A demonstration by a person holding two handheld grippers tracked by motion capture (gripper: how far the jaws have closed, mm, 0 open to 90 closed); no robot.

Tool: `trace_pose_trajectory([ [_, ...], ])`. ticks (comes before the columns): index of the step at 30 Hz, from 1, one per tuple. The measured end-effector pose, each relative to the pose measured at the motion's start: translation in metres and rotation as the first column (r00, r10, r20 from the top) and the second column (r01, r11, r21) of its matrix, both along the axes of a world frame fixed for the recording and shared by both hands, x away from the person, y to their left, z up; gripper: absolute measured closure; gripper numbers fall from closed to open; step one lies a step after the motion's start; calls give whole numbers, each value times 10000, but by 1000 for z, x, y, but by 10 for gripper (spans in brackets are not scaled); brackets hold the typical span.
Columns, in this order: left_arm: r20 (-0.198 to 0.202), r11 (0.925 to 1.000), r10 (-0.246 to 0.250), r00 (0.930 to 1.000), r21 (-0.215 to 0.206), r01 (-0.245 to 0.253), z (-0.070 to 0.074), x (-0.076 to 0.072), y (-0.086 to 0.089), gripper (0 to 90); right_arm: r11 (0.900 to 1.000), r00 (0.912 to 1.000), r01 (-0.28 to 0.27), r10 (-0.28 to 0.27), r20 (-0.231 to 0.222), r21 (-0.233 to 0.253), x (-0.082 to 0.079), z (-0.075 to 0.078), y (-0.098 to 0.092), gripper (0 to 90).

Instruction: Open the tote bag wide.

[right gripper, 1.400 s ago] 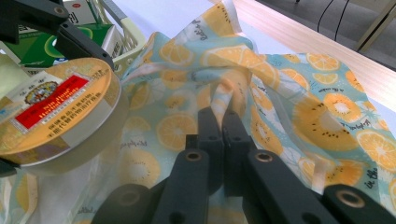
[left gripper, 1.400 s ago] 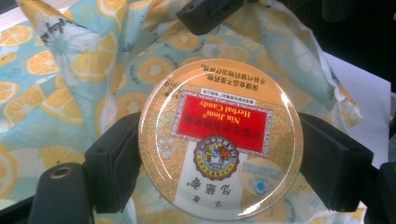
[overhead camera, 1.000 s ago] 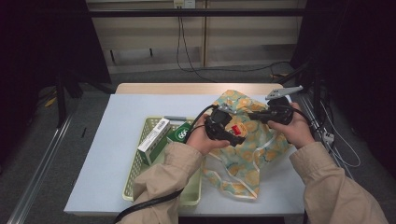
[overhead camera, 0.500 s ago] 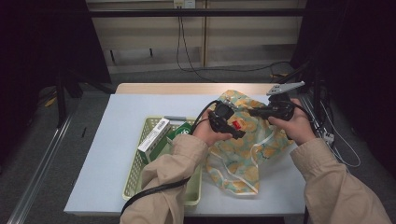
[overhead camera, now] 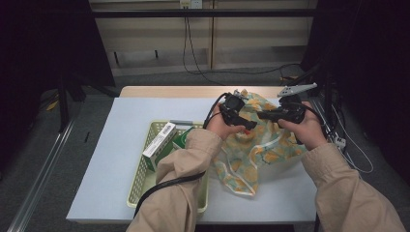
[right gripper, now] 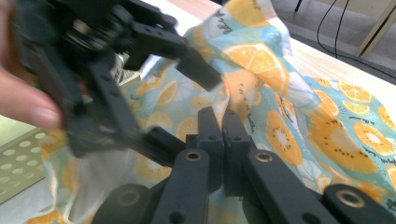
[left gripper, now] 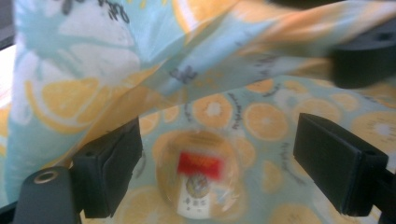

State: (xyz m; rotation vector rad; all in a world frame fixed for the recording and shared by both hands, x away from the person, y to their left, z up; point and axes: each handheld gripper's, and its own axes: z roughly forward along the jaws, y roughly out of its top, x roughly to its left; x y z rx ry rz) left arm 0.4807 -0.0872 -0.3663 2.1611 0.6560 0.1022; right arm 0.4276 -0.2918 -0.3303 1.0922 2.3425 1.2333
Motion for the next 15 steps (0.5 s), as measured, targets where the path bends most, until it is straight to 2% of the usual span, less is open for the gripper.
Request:
trace_pose_trajectory([
  [6,122,9998,-154,9998,-105,155,14,-16,27,142,10000,10000,24,-25,-84,-91,-4,-6,4,897],
  [11,24,9996,-248,9997,109,248,21,-30,54,129,9997,9999,-3,0,-143,-246,-7,-9,9,897],
  [15,131,9996,-149,9998,231,146,22,-37,75,127,9992,9998,-12,4,-182,-405,-9,-11,12,898],
])
